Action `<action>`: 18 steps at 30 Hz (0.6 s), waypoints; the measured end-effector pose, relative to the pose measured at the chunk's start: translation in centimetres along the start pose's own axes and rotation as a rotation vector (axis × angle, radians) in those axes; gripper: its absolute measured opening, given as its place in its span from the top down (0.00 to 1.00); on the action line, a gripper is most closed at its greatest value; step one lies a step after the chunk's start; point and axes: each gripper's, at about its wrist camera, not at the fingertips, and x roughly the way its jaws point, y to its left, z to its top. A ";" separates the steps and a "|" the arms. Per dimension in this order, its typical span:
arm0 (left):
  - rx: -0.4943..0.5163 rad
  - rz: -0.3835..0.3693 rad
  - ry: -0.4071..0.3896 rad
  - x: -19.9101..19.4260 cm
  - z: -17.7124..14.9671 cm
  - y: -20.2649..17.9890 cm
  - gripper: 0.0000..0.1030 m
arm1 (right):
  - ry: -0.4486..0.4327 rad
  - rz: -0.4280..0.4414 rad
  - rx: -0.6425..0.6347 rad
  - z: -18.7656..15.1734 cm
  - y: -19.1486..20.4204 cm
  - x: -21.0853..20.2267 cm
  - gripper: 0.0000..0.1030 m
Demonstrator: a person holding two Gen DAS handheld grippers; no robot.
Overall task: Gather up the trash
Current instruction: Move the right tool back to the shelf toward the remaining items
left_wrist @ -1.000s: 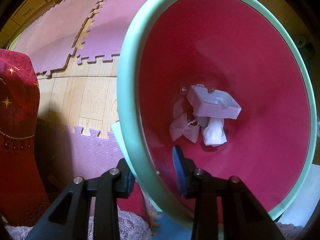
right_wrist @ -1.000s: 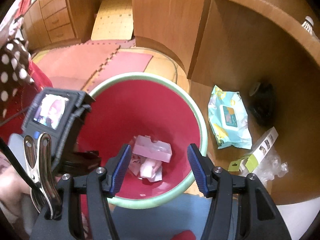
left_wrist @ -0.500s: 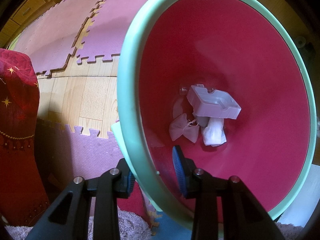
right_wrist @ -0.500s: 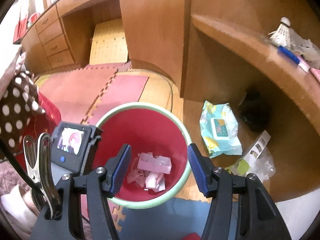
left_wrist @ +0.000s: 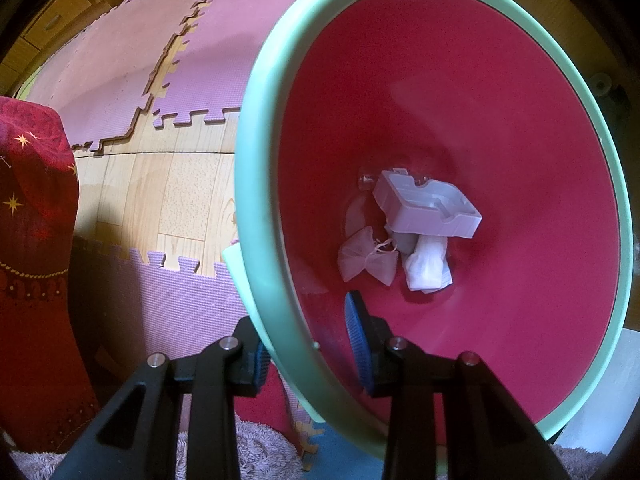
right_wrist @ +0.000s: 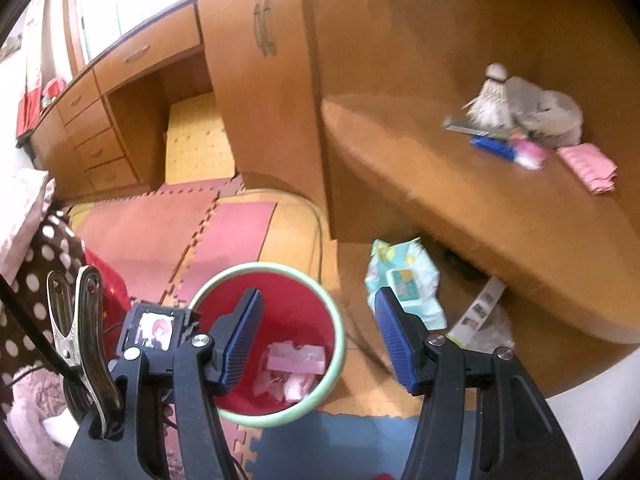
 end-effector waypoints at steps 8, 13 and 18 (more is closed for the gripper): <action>0.000 -0.001 0.000 0.0 0.0 0.0 0.65 | -0.044 -0.095 0.036 2.5 -4.2 -2.7 0.42; 0.001 0.000 0.000 0.0 0.0 0.0 0.65 | -0.068 -0.163 0.078 3.6 -7.3 -3.9 0.42; 0.001 -0.001 -0.001 0.0 0.0 0.0 0.65 | -0.084 -0.283 0.133 4.4 -10.3 -4.3 0.42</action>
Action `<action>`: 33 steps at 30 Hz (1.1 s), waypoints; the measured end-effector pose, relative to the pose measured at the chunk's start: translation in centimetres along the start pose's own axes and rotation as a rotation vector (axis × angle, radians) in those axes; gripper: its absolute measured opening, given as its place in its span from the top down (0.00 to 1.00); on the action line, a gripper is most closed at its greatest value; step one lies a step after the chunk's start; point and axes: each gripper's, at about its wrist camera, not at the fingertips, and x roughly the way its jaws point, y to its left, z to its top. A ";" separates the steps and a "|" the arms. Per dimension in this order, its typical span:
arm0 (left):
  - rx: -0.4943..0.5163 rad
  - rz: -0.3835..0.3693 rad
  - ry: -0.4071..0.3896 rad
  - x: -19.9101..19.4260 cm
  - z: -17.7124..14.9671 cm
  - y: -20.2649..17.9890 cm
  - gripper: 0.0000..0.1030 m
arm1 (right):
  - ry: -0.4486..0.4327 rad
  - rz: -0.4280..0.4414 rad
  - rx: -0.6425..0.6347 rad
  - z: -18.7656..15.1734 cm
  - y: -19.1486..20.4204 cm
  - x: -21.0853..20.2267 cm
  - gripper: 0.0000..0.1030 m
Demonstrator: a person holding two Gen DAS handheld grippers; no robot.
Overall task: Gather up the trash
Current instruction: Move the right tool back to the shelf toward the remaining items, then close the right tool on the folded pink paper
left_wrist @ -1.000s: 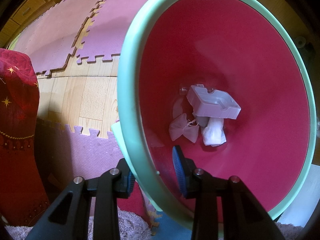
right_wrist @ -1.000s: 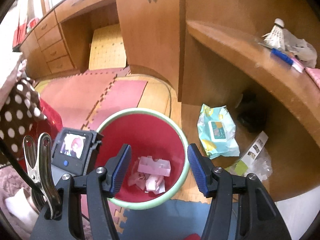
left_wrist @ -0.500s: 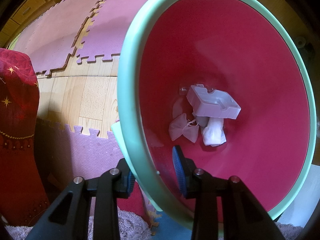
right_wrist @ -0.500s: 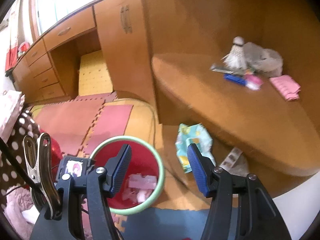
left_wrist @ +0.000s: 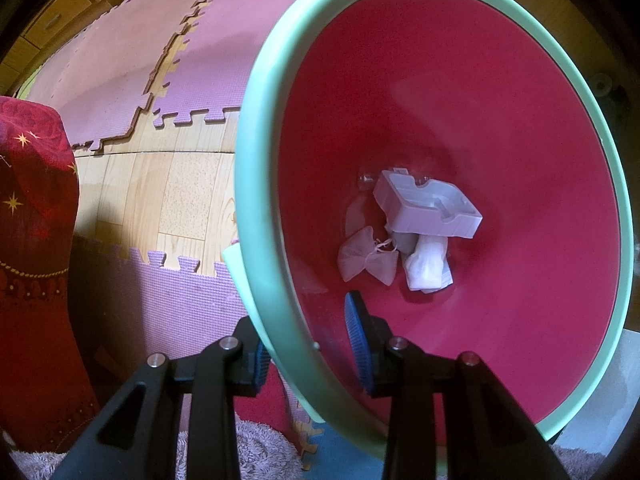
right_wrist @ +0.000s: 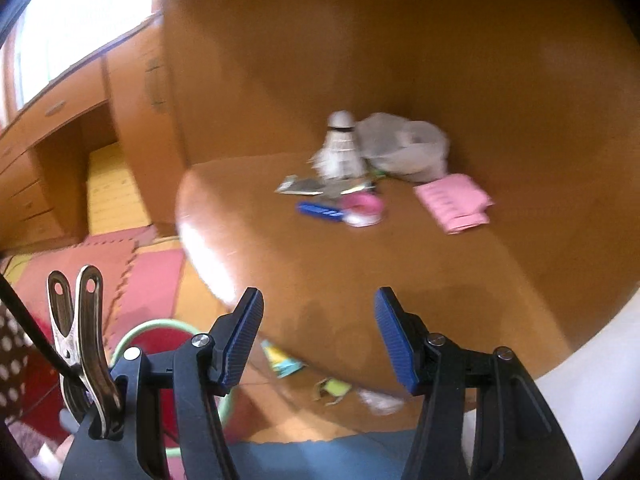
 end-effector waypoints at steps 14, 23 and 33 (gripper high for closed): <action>0.005 -0.001 -0.001 0.1 -0.2 -0.1 0.65 | 0.078 -0.194 0.184 3.6 -8.5 5.6 0.42; 0.005 -0.001 0.001 0.2 -0.2 -0.3 0.65 | 0.105 -0.282 0.239 6.3 -12.0 8.1 0.42; 0.004 -0.008 0.003 0.2 -0.1 -0.2 0.65 | 0.113 -0.328 0.261 7.6 -11.8 8.6 0.41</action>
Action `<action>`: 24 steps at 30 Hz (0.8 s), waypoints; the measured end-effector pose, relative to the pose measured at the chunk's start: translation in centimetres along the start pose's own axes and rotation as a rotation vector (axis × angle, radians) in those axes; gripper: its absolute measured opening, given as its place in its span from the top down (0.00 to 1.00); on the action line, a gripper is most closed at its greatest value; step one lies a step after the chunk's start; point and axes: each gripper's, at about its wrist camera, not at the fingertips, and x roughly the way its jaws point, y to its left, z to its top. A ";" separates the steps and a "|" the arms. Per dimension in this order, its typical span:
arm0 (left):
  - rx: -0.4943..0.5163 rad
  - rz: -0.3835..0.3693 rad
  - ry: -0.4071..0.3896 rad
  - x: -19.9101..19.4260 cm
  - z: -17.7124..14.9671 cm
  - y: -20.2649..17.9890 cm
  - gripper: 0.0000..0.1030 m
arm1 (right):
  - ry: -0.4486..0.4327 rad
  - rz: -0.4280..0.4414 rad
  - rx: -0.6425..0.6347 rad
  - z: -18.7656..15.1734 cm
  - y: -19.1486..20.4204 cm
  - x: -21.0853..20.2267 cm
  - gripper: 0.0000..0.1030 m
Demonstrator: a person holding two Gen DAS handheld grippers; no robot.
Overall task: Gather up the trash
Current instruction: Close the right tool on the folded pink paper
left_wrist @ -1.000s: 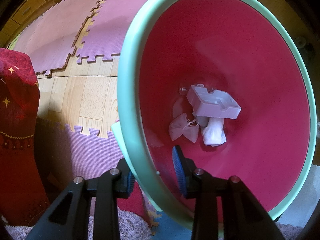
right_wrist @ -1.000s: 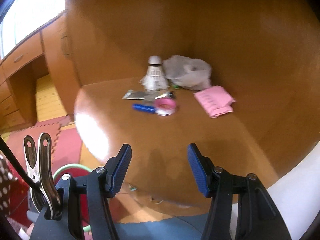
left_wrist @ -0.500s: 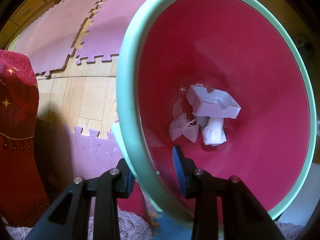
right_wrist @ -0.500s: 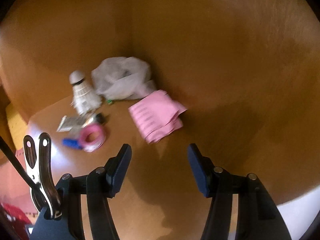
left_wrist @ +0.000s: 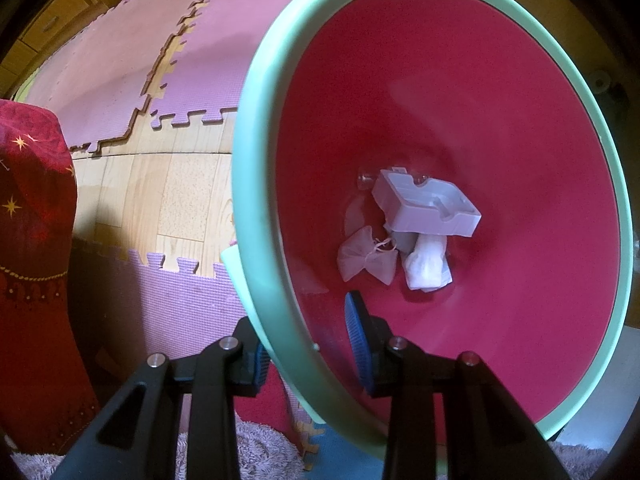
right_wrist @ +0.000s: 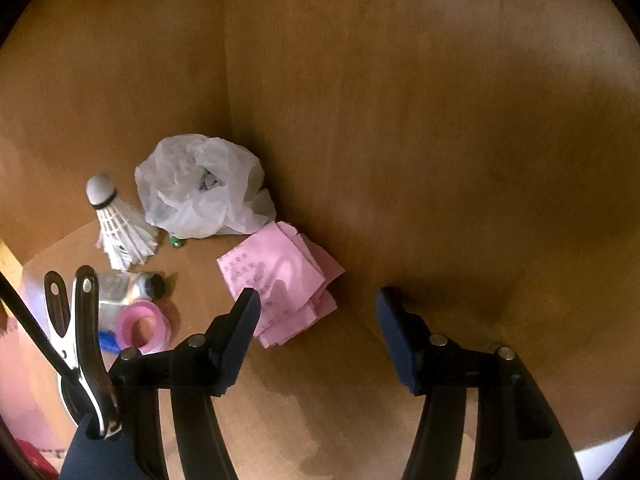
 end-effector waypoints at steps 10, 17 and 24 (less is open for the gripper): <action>0.000 0.001 0.000 0.0 0.0 0.0 0.65 | 0.063 0.013 0.146 0.7 -1.0 1.8 0.39; -0.001 0.004 0.006 0.1 0.0 0.1 0.65 | 0.109 -0.028 0.143 1.3 0.2 4.3 0.40; -0.001 0.001 0.009 0.2 -0.1 0.2 0.65 | 0.124 0.015 0.236 1.2 -1.3 4.8 0.59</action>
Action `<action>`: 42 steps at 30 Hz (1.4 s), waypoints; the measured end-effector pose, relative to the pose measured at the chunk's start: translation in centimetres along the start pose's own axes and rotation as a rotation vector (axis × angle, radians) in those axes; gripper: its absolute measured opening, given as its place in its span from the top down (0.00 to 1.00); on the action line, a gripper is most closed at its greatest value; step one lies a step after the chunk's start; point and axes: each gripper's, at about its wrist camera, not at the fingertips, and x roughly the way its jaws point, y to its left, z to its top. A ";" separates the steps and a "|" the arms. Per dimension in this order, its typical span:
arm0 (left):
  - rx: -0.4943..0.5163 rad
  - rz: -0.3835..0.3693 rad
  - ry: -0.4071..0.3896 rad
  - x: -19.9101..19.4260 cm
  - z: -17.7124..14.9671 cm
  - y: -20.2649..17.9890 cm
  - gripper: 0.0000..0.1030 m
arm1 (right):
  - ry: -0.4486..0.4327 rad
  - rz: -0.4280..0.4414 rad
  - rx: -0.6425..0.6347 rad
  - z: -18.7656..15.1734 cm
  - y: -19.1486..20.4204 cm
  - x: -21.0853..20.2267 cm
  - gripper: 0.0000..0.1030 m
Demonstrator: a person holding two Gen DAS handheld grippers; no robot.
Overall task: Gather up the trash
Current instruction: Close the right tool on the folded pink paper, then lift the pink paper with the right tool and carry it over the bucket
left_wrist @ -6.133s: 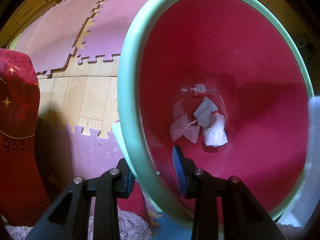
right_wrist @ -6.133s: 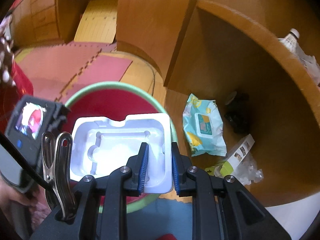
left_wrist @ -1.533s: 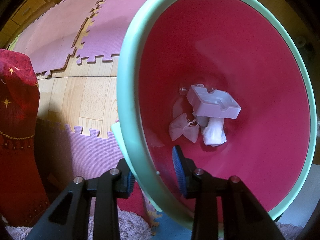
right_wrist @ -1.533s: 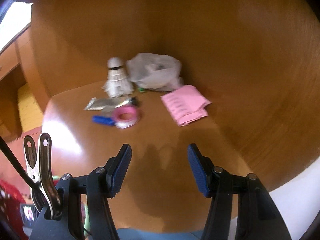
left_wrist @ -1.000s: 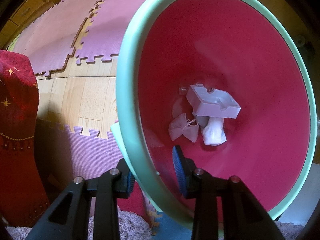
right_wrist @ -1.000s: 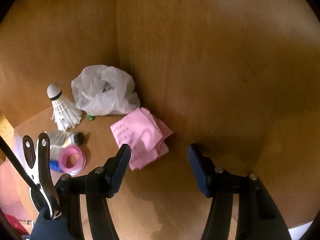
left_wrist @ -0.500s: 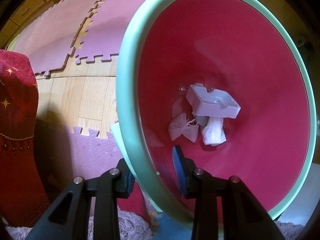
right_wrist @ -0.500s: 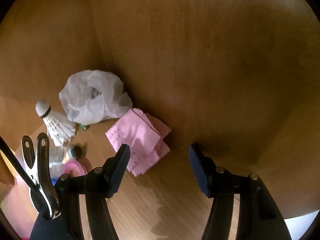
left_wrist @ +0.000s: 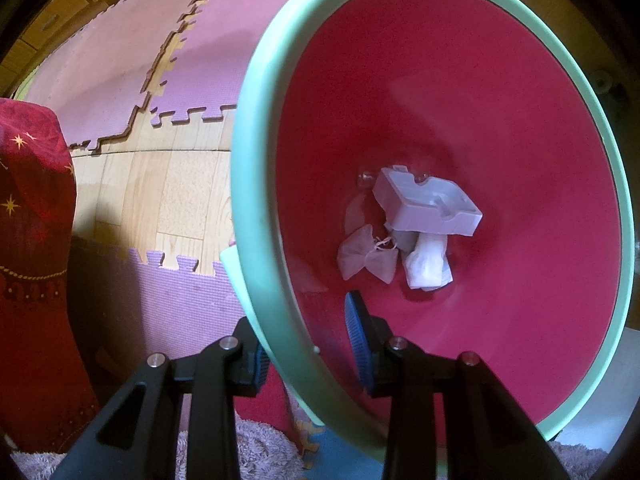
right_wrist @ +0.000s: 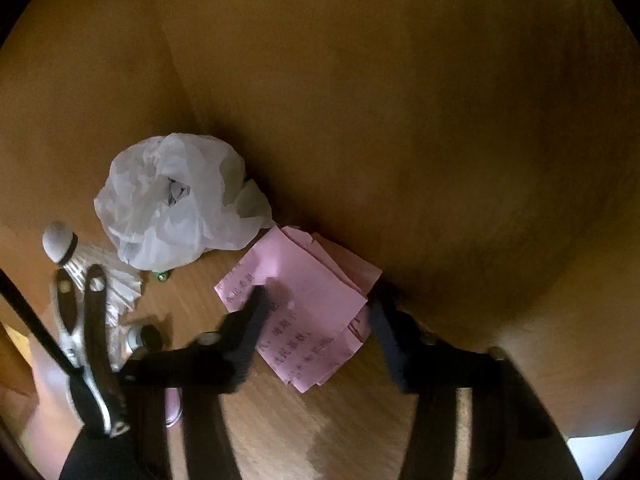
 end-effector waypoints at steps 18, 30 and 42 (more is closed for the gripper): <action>-0.037 -0.037 0.010 -0.9 -0.2 1.1 0.67 | -0.019 0.018 -0.151 0.1 -1.8 -2.5 0.95; -0.035 -0.033 -0.001 -0.9 0.0 0.9 0.67 | -0.159 0.020 -0.381 -2.9 1.1 -7.7 0.97; -0.033 -0.035 -0.002 -0.9 -0.1 1.1 0.67 | -0.159 0.054 -0.343 -2.9 -0.6 -9.4 0.97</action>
